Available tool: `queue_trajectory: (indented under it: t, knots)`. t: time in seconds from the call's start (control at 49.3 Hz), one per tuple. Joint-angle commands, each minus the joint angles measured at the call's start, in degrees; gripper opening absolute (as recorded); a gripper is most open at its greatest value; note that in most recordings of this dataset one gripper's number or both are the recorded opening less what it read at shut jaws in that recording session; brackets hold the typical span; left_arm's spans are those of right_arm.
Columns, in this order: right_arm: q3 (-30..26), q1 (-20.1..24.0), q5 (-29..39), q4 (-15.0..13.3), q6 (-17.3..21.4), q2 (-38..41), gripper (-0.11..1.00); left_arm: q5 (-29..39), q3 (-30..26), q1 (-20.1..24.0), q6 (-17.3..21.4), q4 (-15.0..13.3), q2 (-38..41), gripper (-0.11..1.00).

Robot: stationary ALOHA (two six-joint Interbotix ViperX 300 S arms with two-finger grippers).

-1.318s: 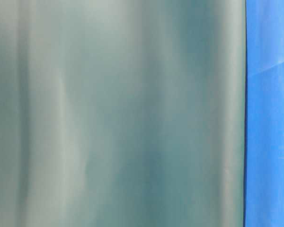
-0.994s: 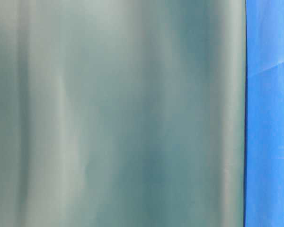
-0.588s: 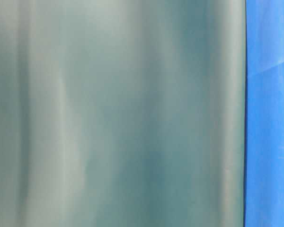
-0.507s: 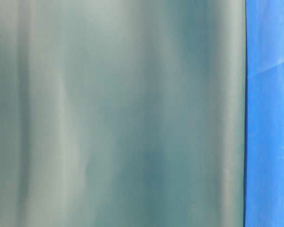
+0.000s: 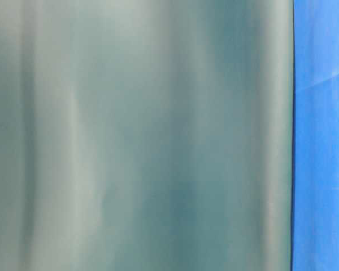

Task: Handover the blue block to the right arm after grasping it with the left arm, then place it in the designated position.
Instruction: 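Open both grippers wide at their start positions, then move the open left gripper toward the blue cube and lower over it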

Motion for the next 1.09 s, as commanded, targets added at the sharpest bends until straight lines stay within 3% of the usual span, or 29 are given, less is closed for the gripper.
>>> queue_trajectory:
  t: [0.0, 0.304, 0.588, 0.811, 1.075]
  knots:
    - [-1.6, -0.4, 0.0, 0.3, 0.0, 0.4, 0.97, -0.3, -0.5, 0.0, 0.0, 0.1, 0.2, 0.92]
    - [-1.6, -0.5, 0.0, 0.3, 0.1, 0.4, 0.97, -2.3, -0.6, -0.1, -0.2, 0.1, 2.4, 0.92]
    - [-1.6, -0.5, -0.2, 0.3, 0.0, 0.7, 0.97, -10.0, -2.7, -1.4, -0.3, 0.0, 12.1, 0.92]
    - [-1.6, -0.5, -0.1, 0.2, 0.1, 1.1, 0.97, -17.0, -7.7, -2.1, -1.6, 0.1, 23.6, 0.92]
    - [-1.6, -0.6, -0.4, 0.2, 0.0, 1.1, 0.97, -17.5, -18.8, -3.0, -1.8, 0.1, 37.6, 0.92]
